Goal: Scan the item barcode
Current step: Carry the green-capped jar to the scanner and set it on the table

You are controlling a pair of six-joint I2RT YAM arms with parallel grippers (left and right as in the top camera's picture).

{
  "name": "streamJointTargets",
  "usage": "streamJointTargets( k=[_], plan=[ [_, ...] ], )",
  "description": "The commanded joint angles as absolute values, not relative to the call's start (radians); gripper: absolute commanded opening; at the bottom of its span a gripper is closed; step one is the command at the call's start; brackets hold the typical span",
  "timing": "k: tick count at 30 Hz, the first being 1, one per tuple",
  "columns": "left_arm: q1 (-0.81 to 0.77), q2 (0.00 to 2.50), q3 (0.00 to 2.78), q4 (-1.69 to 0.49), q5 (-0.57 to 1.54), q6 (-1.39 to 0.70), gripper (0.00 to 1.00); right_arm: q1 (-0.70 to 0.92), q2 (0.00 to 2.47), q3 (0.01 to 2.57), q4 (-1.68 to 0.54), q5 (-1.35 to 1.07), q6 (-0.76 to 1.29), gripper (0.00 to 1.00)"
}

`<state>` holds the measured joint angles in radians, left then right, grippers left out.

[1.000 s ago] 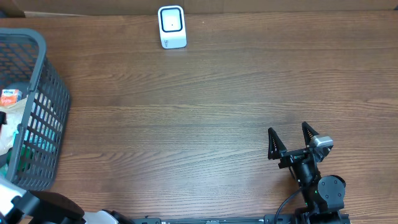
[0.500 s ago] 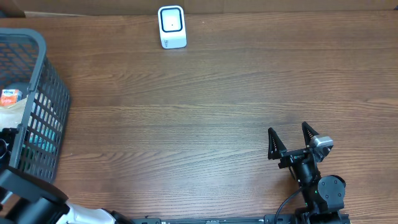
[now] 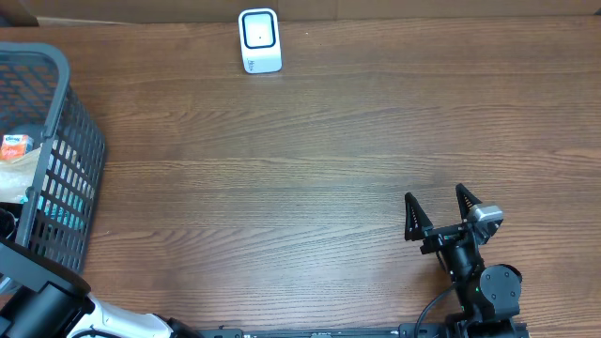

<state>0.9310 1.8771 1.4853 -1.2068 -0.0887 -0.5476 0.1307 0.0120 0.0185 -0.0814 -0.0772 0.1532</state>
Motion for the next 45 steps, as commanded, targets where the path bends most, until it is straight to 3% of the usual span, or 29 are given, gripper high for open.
streamJointTargets(
  k=[1, 8, 12, 17, 21, 33, 40, 45],
  plan=[
    [0.918, 1.889, 1.5, -1.219, -0.084, -0.546, 0.33, 0.126, 0.003, 0.008, -0.077, -0.068, 0.149, 1.0],
    [0.892, 1.888, 1.743, -1.382, -0.05, -0.538, 0.31, 0.126, 0.003, 0.008, -0.077, -0.068, 0.149, 1.0],
    [0.846, 1.888, 2.115, -1.57, -0.019, -0.516, 0.3, 0.126, 0.003, 0.008, -0.077, -0.069, 0.149, 1.0],
    [0.76, 1.882, 2.509, -1.69, 0.099, -0.413, 0.34, 0.126, 0.003, 0.008, -0.077, -0.068, 0.149, 1.0],
    [0.624, 1.81, 2.637, -1.689, 0.201, -0.362, 0.39, 0.126, 0.003, 0.008, -0.077, -0.069, 0.149, 1.0],
    [0.053, 1.74, 2.555, -1.689, 0.154, -0.378, 0.36, 0.126, 0.003, 0.008, -0.077, -0.068, 0.149, 1.0],
    [-0.256, 1.761, 2.121, -1.599, 0.041, -0.453, 0.36, 0.126, 0.003, 0.008, -0.077, -0.069, 0.149, 1.0],
    [-0.34, 1.792, 1.892, -1.447, 0.044, -0.483, 0.36, 0.126, 0.003, 0.008, -0.077, -0.068, 0.149, 1.0]
  ],
)
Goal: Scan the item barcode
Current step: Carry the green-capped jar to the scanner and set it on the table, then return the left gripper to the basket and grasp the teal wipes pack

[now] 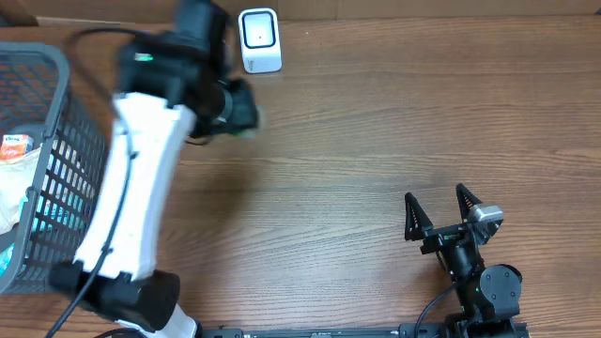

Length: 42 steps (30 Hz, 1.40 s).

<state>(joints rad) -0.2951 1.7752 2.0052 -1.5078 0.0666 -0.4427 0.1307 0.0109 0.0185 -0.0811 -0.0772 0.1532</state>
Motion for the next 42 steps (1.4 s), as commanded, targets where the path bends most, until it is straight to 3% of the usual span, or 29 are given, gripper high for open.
streamJointTargets(
  k=[1, 10, 21, 23, 25, 27, 32, 42],
  plan=[
    [-0.357, 1.806, 1.843, -1.405, 0.044, -0.488, 0.36, 0.126, 0.003, 0.008, -0.077, -0.068, 0.149, 1.0],
    [-0.434, 1.921, 1.655, -1.22, 0.042, -0.53, 0.37, 0.126, 0.003, 0.008, -0.077, -0.068, 0.149, 1.0],
    [-0.472, 2.088, 1.632, -1.185, 0.045, -0.548, 0.37, 0.126, 0.003, 0.008, -0.077, -0.069, 0.149, 1.0],
    [-0.472, 2.094, 1.632, -1.185, 0.045, -0.548, 0.44, 0.126, 0.003, 0.008, -0.077, -0.068, 0.149, 1.0],
    [-0.472, 2.094, 1.633, -1.187, 0.044, -0.548, 0.64, 0.126, 0.003, 0.008, -0.077, -0.069, 0.149, 1.0],
    [-0.471, 2.093, 1.638, -1.192, 0.044, -0.547, 0.76, 0.126, 0.003, 0.008, -0.077, -0.068, 0.149, 1.0],
    [-0.461, 2.092, 1.727, -1.253, 0.032, -0.546, 0.8, 0.126, 0.003, 0.008, -0.077, -0.068, 0.149, 1.0],
    [-0.443, 2.051, 2.186, -1.487, 0.007, -0.498, 0.8, 0.126, 0.003, 0.008, -0.077, -0.069, 0.149, 1.0]
  ],
)
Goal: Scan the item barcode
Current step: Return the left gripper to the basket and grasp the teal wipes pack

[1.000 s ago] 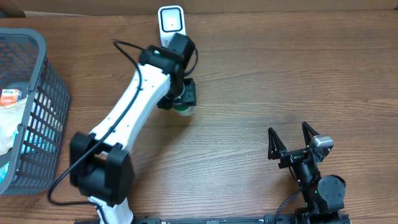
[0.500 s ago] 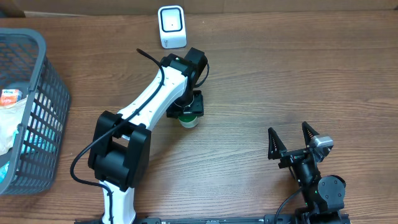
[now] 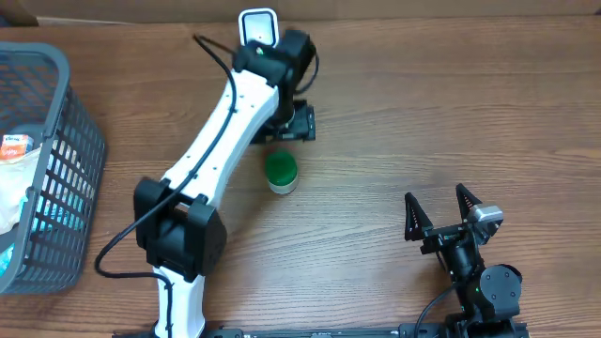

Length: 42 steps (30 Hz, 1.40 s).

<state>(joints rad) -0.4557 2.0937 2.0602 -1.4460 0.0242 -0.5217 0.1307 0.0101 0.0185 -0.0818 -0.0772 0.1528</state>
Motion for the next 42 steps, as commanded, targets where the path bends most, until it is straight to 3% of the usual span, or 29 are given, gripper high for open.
streamJointTargets(
  k=[1, 8, 16, 21, 23, 25, 27, 36, 42],
  plan=[
    [-0.437, 2.044, 2.223, -1.503, 0.007, -0.495, 0.8, 0.126, 0.003, 0.008, -0.077, -0.068, 0.149, 1.0],
    [-0.327, 1.971, 2.449, -1.655, -0.019, -0.493, 0.8, 0.126, 0.003, 0.008, -0.077, -0.068, 0.149, 1.0],
    [0.0, 1.8, 2.484, -1.69, -0.026, -0.443, 0.79, 0.126, 0.003, 0.008, -0.077, -0.068, 0.149, 1.0],
    [0.227, 1.736, 2.484, -1.689, -0.033, -0.307, 0.79, 0.126, 0.003, 0.008, -0.077, -0.068, 0.149, 1.0],
    [0.361, 1.729, 2.481, -1.69, 0.001, -0.292, 0.84, 0.126, 0.003, 0.008, -0.077, -0.068, 0.149, 1.0],
    [0.439, 1.729, 2.479, -1.69, 0.038, -0.294, 0.98, 0.126, 0.003, 0.008, -0.077, -0.068, 0.149, 1.0],
    [0.519, 1.729, 2.473, -1.689, 0.045, -0.314, 1.0, 0.126, 0.003, 0.008, -0.077, -0.068, 0.149, 1.0],
    [0.763, 1.73, 2.282, -1.641, 0.053, -0.336, 0.98, 0.126, 0.003, 0.008, -0.077, -0.069, 0.149, 1.0],
    [0.816, 1.73, 2.008, -1.494, 0.085, -0.369, 0.98, 0.126, 0.003, 0.008, -0.077, -0.069, 0.149, 1.0]
  ],
)
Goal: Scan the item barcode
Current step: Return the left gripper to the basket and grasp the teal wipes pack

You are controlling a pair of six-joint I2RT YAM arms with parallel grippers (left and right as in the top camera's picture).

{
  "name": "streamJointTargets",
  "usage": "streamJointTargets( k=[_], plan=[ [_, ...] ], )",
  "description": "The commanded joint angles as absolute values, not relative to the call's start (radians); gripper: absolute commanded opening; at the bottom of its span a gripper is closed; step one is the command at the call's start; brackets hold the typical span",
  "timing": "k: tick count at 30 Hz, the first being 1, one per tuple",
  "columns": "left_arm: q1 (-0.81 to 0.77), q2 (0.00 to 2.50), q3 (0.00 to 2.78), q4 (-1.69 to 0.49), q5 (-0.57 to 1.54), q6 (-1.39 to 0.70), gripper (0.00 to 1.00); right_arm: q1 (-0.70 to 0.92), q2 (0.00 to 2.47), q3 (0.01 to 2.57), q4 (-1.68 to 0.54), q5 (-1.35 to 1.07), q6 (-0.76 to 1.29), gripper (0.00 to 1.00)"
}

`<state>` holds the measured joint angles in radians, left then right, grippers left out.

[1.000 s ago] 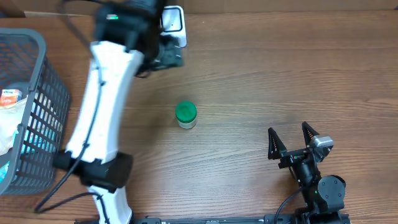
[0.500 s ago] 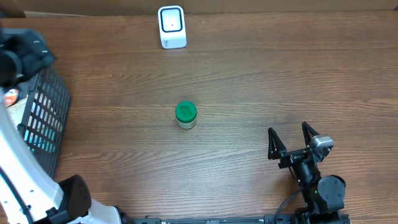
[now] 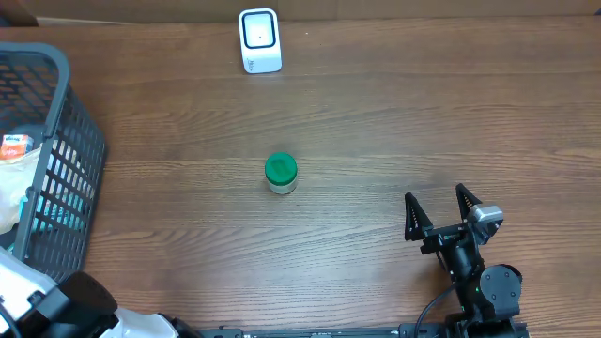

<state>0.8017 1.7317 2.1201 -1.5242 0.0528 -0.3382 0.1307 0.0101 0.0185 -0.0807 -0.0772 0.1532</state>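
Observation:
A small jar with a green lid (image 3: pixel 281 173) stands upright on the wooden table (image 3: pixel 404 113), near the middle. The white barcode scanner (image 3: pixel 259 40) stands at the far edge, well behind the jar. My right gripper (image 3: pixel 434 193) rests open at the near right, with nothing between its fingers, and is far from the jar. Of my left arm (image 3: pixel 52 305) only a white and black part shows at the bottom left corner; its gripper is out of view.
A dark grey plastic basket (image 3: pixel 66 160) with several packaged items inside stands at the left edge. Bare table lies between the jar, the scanner and the right gripper.
My left arm, which reached across the table with its gripper just behind the jar, has withdrawn to the bottom left corner. The jar stays where it stood. The right arm has not moved.
At first the table held no jar and my left arm was low by the basket. Then the arm reached out toward the scanner with something green at its end. After that the green-lidded jar stood on the table below the gripper. Now the arm is back.

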Motion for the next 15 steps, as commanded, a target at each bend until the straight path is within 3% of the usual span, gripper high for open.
streamJointTargets(
  k=[1, 15],
  plan=[
    [0.819, 1.73, 1.958, -1.472, 0.077, -0.382, 0.98, 0.126, 0.003, 0.008, -0.077, -0.068, 0.149, 1.0],
    [0.82, 1.734, 1.344, -0.973, -0.013, -0.539, 0.88, 0.126, 0.003, 0.008, -0.077, -0.068, 0.149, 1.0]
  ],
)
